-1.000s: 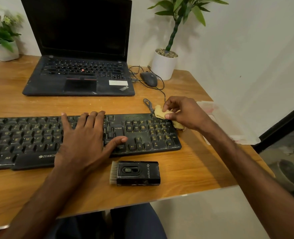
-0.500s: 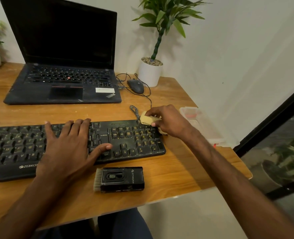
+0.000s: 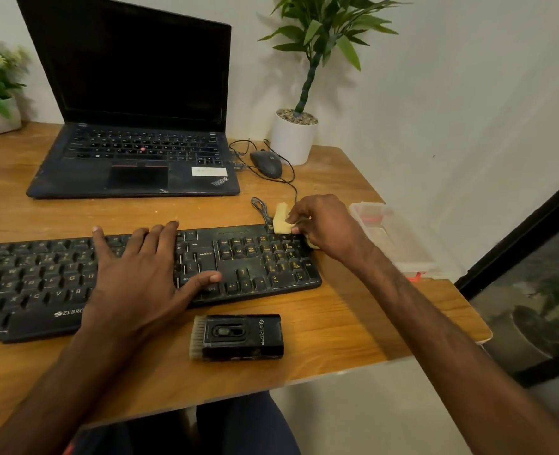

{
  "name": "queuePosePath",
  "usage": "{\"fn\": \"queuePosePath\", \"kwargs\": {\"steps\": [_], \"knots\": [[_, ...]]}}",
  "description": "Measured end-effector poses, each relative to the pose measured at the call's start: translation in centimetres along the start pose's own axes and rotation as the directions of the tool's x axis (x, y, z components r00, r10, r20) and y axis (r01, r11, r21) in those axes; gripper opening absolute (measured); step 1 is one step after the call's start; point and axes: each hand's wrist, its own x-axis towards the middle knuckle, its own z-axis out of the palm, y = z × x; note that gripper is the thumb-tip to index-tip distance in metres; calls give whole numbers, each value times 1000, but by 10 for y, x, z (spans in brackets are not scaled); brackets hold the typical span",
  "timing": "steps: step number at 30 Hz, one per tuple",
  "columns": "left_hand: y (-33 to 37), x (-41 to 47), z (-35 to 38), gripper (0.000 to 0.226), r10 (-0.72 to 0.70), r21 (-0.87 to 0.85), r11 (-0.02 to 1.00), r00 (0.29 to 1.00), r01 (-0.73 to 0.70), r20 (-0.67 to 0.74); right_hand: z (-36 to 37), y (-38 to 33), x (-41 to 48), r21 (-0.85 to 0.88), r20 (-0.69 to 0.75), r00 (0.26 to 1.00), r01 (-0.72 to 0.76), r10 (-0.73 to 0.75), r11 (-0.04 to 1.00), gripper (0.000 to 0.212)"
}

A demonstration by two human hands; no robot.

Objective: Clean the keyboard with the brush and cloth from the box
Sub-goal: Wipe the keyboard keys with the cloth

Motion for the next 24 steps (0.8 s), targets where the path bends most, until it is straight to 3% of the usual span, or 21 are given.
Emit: {"fn": "queuePosePath", "kwargs": {"steps": [12,24], "knots": [[-3,-2,-1,121,1,16,1000,1000,-1,13,7,-6,-1,-83,-42,995,92,-96,992,17],[-1,-2,-1,125,6,-36,999,1000,-6,14,10,-8,-3,-168,-61,994,75,-87,983,24]]}}
